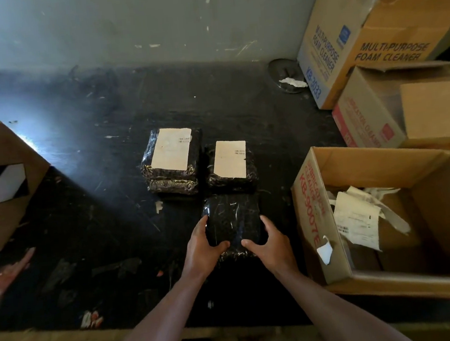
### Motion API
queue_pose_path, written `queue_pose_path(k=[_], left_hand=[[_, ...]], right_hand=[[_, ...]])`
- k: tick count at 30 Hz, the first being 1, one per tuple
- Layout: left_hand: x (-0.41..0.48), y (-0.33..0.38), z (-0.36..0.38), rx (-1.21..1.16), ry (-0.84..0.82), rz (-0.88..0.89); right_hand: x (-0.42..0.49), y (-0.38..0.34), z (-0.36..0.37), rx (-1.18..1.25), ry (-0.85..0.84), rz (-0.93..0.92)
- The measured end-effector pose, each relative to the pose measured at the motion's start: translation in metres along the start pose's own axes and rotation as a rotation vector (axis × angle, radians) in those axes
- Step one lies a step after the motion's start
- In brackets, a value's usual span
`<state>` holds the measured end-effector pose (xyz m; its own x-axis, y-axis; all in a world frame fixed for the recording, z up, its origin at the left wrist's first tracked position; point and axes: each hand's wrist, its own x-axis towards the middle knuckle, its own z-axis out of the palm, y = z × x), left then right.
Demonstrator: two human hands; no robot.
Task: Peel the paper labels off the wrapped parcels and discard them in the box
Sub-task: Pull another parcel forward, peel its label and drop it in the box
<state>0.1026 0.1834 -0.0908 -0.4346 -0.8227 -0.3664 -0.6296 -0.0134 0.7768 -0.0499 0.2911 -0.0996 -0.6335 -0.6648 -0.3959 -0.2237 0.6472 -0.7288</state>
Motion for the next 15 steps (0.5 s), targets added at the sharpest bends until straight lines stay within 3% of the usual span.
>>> queue_pose_path(k=[15], left_hand=[[0.075,0.094,-0.039,0.006,0.040,0.246]], right_hand=[[0.081,-0.093,-0.040,-0.164,0.195,-0.161]])
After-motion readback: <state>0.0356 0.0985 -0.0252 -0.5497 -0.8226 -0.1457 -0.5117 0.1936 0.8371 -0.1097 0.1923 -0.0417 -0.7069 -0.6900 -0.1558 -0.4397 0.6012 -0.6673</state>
